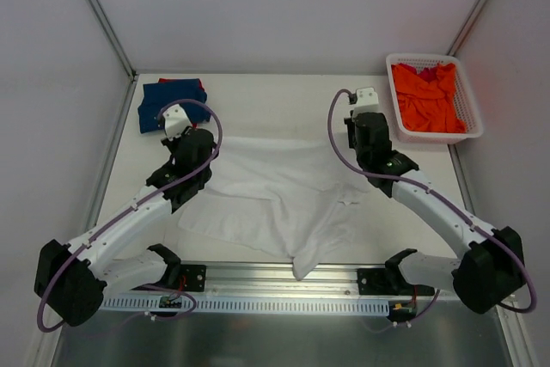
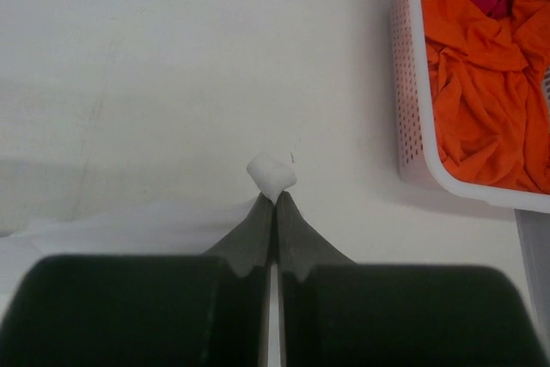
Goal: Fold and stack the t-shirts
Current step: Flatten the tshirt out
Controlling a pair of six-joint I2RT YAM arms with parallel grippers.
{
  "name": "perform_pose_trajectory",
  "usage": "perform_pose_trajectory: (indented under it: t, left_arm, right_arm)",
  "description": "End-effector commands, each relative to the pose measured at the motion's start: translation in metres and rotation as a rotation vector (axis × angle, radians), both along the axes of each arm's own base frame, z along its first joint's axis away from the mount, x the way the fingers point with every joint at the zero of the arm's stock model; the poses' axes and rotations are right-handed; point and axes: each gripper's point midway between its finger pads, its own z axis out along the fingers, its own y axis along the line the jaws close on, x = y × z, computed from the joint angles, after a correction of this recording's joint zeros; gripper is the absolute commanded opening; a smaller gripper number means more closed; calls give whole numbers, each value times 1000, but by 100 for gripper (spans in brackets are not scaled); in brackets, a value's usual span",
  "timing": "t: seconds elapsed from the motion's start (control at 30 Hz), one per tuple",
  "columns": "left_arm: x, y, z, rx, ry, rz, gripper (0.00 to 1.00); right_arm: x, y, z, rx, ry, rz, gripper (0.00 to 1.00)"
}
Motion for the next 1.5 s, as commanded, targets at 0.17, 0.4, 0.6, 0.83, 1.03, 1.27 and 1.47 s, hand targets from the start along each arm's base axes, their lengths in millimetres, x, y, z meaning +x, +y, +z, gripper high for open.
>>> perform_pose_trajectory:
  t: [0.17,0.4,0.6,0.83,1.03,1.27,1.47]
  left_arm:
    - [55,-7,-3,29,-27,9,0]
    - [100,-20,-21,67,17,-13,0]
    - [137,-31,-28,106,40,-32,0]
    - [172,-41,-36,129,58,-44,0]
    - [198,-44,-47,139,79,-44,0]
    - [224,-41,-53,147,92,-42,0]
    - [240,-40,-57,156,104,-43,0]
  right_arm:
    - [52,9,-5,-8,-31,-50,0]
    - [85,14,-28,-37,17,-58,0]
    - [106,13,-43,-52,38,-81,0]
    - [130,7,-57,-66,60,-110,0]
    - [153,4,-68,-70,76,-126,0]
    - [173,3,-86,-74,114,-135,0]
    - [185,3,-91,-75,128,-133,0]
